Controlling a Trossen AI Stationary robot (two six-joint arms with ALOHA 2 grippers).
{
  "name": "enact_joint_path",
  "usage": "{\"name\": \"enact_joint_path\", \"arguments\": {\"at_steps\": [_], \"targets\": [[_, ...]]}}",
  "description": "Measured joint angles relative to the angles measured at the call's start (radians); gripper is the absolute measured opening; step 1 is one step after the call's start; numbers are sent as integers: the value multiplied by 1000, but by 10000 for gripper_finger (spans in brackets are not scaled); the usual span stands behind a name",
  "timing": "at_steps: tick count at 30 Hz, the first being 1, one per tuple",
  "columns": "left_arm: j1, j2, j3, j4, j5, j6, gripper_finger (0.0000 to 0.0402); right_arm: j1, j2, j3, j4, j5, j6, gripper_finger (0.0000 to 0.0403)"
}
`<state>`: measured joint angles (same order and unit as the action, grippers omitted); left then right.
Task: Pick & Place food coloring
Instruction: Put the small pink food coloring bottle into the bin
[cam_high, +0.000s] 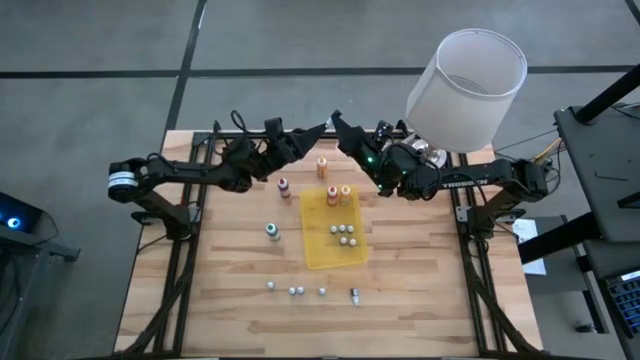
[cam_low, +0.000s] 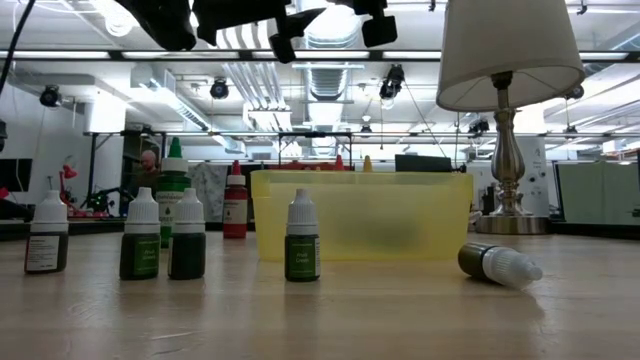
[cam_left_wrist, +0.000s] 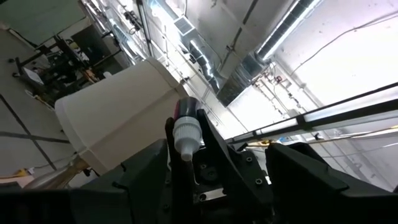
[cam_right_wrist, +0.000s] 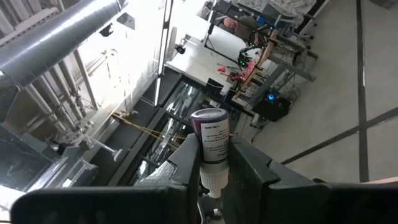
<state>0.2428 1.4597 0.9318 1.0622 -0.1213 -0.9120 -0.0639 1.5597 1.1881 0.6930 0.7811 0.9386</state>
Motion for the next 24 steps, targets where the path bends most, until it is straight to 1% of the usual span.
{"name": "enact_joint_path", "arguments": {"at_steps": [4, 8, 14, 20, 24], "targets": [[0, 0, 0, 0, -10, 4, 243, 0, 0, 0, 0, 0, -3, 59], [-6, 0, 0, 0, -28, 58, 243, 0, 0, -1, 0, 0, 0, 59], [-31, 0, 0, 0, -124, 115, 243, 0, 0, -1, 0, 0, 3, 59], [-60, 0, -3, -4, -172, 134, 243, 0, 0, -1, 1, -5, 15, 59], [-82, 0, -3, -3, -201, 164, 243, 0, 0, -1, 1, -27, 30, 59]]}}
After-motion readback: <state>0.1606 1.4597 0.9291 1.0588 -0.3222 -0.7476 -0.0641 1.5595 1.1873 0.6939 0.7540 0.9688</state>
